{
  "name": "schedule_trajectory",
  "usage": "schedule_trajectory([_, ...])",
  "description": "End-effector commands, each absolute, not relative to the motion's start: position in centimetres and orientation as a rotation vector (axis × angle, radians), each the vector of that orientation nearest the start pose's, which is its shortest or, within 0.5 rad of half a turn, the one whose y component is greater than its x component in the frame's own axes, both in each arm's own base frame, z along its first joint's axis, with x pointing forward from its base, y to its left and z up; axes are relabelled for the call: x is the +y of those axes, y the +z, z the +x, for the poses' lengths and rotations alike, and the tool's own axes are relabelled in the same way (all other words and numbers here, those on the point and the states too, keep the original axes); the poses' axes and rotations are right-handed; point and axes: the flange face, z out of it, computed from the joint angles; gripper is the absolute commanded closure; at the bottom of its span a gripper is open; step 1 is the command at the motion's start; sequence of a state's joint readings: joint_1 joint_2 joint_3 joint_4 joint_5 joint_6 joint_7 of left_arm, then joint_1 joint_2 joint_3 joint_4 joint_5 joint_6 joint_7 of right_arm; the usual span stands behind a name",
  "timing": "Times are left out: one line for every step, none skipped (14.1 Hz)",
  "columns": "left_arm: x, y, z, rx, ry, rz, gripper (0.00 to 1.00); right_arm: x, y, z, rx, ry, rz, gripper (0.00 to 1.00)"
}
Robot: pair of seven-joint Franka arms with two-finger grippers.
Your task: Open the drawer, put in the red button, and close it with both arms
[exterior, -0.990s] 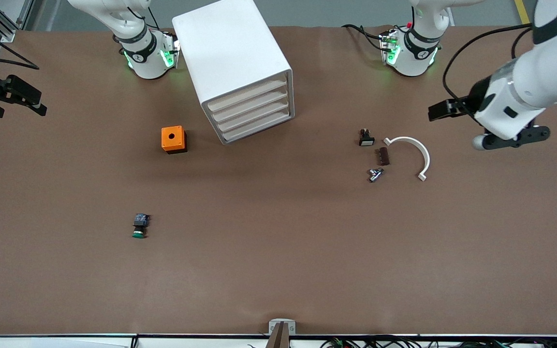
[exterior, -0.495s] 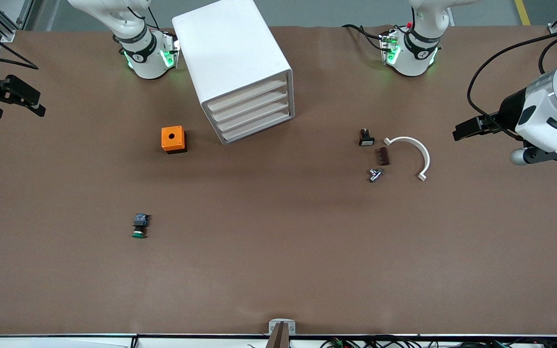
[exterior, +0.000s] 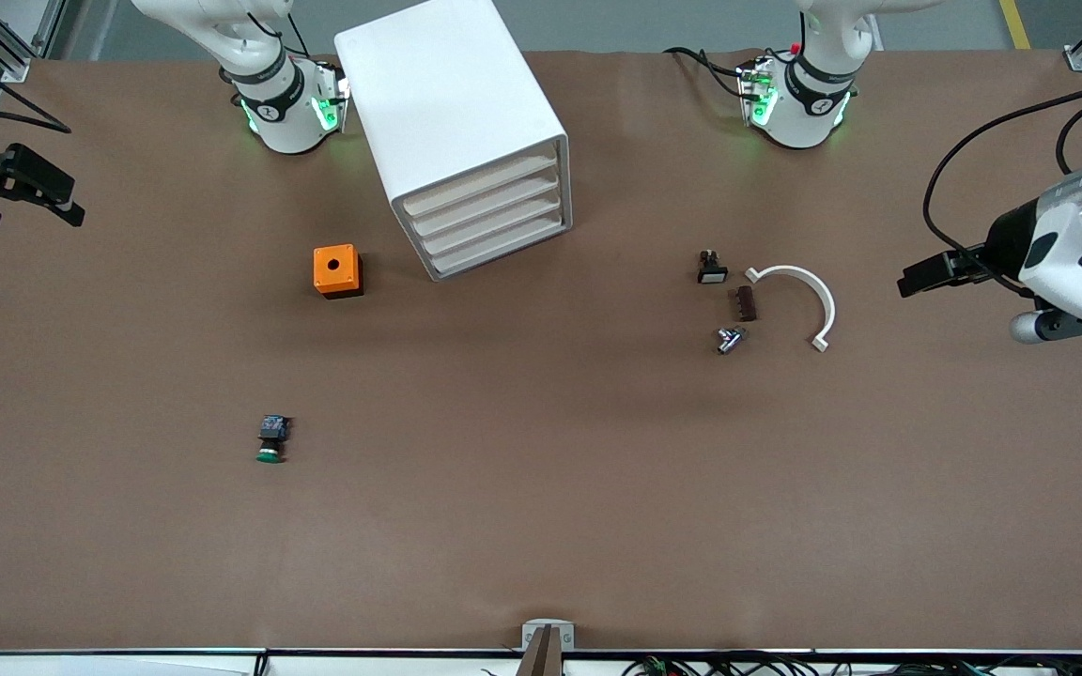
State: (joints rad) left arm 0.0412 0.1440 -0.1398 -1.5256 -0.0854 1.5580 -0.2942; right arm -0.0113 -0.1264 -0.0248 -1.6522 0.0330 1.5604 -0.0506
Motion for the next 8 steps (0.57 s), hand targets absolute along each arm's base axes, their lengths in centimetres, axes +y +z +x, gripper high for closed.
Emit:
schedule_trajectory([-5.3,56.4,58.7,-0.312,0.109,-3.193,0.00,-1.7,66.0,51.2,-0.004,-0.076,-3.112,0.00])
schedule_trajectory([-4.9,56.5,59.1,-0.324,0.075,-3.196,0.00,-1.7,66.2,51.2,-0.004,-0.080,-3.112,0.00])
schedule_trajectory([-4.9,56.6,59.3,-0.325,0.053,-3.198,0.00,-1.7,66.3,51.2,-0.007,-0.085,-3.112,0.00])
schedule_trajectory([-4.7,56.7,59.4,-0.331,0.028,-3.200,0.00,-1.6,66.4,51.2,-0.011,-0.088,-3.114,0.00])
schedule_trajectory([-4.7,56.8,59.6,-0.335,0.004,-3.203,0.00,-1.6,66.5,51.2,-0.011,-0.090,-3.117,0.00])
schedule_trajectory([-4.7,56.8,59.8,-0.339,-0.015,-3.206,0.00,-1.7,66.5,51.2,-0.013,-0.089,-3.131,0.00])
schedule_trajectory([-4.6,57.0,59.9,-0.343,-0.035,-3.207,0.00,-1.7,66.5,51.2,-0.015,-0.087,-3.138,0.00])
schedule_trajectory([-4.6,57.0,59.9,-0.341,-0.042,-3.208,0.00,-1.7,66.4,51.2,-0.015,-0.082,-3.139,0.00])
